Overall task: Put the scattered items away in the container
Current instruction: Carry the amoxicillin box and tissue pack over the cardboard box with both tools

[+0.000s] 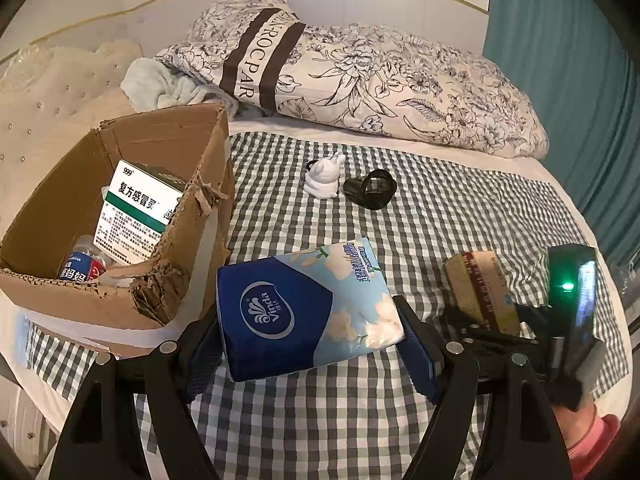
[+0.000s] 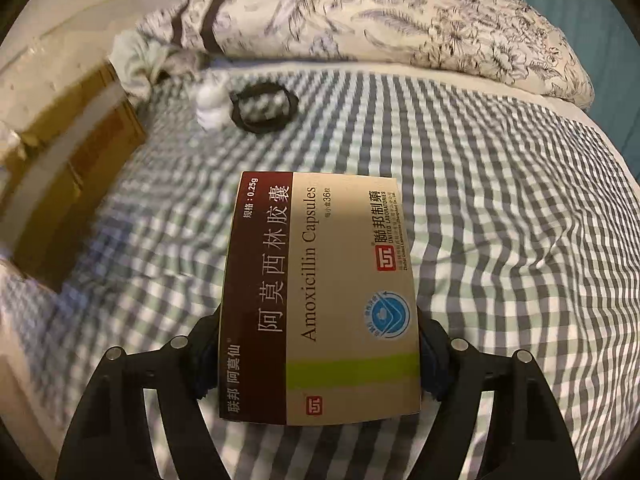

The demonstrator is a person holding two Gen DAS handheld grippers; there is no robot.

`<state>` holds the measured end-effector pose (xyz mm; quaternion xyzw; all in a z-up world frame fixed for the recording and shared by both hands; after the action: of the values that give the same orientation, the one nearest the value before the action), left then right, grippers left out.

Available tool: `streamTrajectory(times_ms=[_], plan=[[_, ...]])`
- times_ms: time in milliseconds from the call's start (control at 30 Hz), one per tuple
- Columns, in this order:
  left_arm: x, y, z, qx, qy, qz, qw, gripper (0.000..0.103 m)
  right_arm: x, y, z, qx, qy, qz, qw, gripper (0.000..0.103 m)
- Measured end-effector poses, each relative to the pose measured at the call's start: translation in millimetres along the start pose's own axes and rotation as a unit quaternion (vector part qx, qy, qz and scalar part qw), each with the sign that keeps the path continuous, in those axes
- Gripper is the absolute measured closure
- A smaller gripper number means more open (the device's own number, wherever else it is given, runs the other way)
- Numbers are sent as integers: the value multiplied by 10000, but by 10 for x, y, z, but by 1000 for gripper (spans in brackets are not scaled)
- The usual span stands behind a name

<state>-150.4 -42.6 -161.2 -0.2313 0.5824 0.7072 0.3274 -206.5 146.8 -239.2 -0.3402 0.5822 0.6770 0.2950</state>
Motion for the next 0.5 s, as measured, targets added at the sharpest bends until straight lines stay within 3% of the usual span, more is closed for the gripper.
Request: streamTrajectory(times_ms=[267,500], plan=[[-147,96,74,80,-20,131,9999,24,-618,286,-30,169,410,531,9976,28],[-561,384,-19,17,-32,539,9985,24,-1276,583,-387,-3,946,1067,9898,28]])
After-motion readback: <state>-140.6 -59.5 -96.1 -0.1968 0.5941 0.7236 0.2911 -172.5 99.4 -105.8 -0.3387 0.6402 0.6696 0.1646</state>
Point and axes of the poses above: each gripper's, at about its wrist camera, not at the fingertips, and x roughly the way its jaws point, z to its right, y to its top, the point moved 10 cm from there along x, roughly the way its jaws point, and after that the axes turned 12 degrees about -y, right-handed, at the moved point
